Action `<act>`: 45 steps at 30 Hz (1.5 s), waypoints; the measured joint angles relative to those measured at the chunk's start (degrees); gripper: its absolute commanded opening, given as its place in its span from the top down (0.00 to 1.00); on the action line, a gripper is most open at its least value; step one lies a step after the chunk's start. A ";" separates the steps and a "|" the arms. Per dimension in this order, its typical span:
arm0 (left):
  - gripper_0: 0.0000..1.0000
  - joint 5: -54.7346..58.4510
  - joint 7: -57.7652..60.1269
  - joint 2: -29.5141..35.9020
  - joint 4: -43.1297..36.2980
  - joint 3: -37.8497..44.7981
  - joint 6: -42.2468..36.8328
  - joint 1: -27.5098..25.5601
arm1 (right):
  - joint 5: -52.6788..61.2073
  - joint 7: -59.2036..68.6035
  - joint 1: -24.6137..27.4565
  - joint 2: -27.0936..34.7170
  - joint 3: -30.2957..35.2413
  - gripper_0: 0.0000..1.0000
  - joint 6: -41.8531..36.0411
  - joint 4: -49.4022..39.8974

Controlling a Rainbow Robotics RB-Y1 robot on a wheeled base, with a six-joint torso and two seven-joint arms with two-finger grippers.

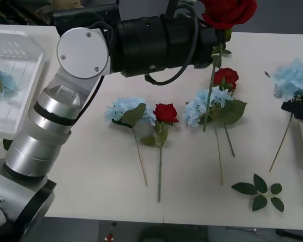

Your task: Put the red flowers into the right box and the blue flowers into the left box

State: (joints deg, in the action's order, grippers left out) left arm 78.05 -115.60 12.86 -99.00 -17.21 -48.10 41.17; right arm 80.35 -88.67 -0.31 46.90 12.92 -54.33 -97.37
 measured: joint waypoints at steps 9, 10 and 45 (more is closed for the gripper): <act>1.00 0.00 0.00 0.33 0.00 0.00 0.00 0.00 | -13.36 0.06 -3.46 0.16 -0.47 0.94 -0.05 7.63; 1.00 0.00 0.00 0.33 0.00 0.00 0.00 0.00 | -14.37 0.06 -3.64 0.16 -0.47 0.83 -0.01 8.05; 1.00 0.00 0.00 0.33 0.00 0.00 0.00 0.00 | 36.02 -49.20 9.50 2.93 0.45 0.15 0.08 -11.66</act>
State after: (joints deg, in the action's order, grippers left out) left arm 78.05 -115.60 13.20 -99.00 -17.21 -48.09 41.17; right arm 116.37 -137.87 9.20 49.84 13.37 -54.25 -109.02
